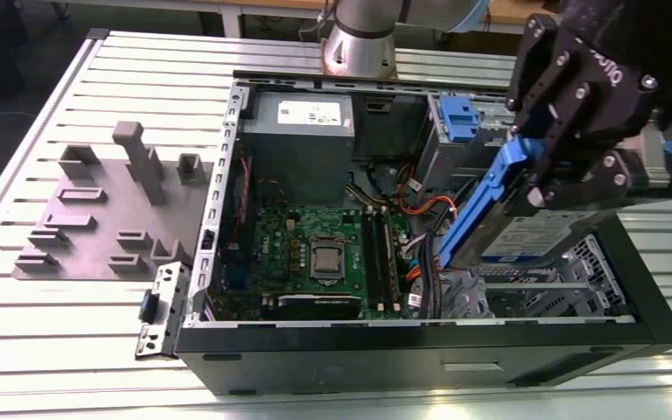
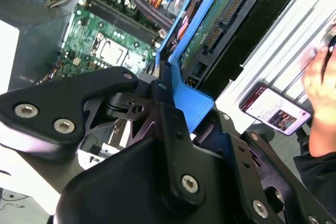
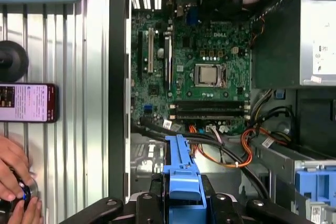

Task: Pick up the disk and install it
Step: 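Insert the disk into the insertion slot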

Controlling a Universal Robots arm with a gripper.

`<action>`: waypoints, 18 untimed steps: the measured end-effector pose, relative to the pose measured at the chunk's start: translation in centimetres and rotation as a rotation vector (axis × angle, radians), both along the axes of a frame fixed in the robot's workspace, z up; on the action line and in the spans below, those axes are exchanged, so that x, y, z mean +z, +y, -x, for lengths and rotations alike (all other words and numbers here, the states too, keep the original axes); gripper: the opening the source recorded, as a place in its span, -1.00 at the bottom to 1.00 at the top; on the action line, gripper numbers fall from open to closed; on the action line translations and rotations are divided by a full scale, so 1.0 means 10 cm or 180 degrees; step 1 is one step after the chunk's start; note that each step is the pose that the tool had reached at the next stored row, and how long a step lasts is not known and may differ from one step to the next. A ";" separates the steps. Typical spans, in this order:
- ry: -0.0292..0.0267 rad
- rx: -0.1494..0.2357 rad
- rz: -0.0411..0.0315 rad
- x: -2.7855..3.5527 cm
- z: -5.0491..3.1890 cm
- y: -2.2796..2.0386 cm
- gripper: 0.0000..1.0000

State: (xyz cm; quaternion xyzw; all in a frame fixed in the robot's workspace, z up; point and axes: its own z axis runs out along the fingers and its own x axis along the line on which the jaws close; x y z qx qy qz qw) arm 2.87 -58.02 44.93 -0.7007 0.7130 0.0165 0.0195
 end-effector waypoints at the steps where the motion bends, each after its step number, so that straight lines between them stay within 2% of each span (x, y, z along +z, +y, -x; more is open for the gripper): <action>1: 0.0003 0.0000 0.0000 0.000 -0.040 -0.001 -0.26; 5: 0.0015 0.0000 -0.0001 -0.007 -0.194 -0.004 -0.26; 11: 0.0018 0.0000 0.0000 -0.026 -0.355 -0.005 -0.26; 15: 0.0018 0.0000 0.0000 -0.046 -0.426 -0.004 -0.26; 18: 0.0018 0.0000 0.0000 -0.073 -0.436 -0.005 -0.26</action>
